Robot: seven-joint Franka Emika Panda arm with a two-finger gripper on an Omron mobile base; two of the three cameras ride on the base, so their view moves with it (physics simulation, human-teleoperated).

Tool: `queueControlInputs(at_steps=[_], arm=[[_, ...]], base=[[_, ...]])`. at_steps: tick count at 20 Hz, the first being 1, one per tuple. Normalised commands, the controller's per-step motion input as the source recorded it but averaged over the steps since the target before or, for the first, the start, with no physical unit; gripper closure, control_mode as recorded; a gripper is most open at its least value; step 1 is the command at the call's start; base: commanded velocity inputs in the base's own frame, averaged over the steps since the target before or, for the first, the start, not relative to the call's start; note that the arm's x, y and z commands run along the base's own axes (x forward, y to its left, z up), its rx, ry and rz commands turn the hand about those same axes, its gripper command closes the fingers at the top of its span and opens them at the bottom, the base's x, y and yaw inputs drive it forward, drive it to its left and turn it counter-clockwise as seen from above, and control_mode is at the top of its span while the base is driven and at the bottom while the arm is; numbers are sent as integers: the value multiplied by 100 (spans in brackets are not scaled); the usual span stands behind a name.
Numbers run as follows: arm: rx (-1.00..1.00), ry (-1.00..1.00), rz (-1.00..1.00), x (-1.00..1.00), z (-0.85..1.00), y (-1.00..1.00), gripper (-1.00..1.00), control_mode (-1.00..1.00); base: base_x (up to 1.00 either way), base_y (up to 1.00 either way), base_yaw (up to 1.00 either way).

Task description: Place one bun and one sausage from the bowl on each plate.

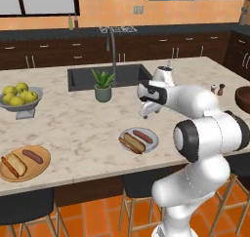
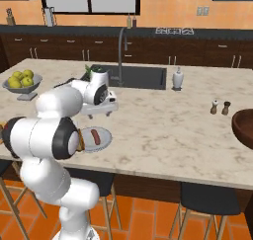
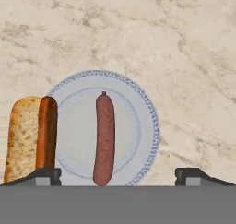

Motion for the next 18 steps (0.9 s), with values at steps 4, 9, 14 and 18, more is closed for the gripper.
queueControlInputs(at_steps=[4, 9, 14, 18], arm=[[26, -47, 0, -99, 79, -65, -100, -100], [42, -13, 24, -53, 44, -72, -100, -100], [36, 0, 44, -20, 3, -77, -100, -100], [8, -8, 23, -11, -11, -12, -100, -100]], base=[[0, 0, 0], [0, 0, 0], [0, 0, 0], [0, 0, 0]])
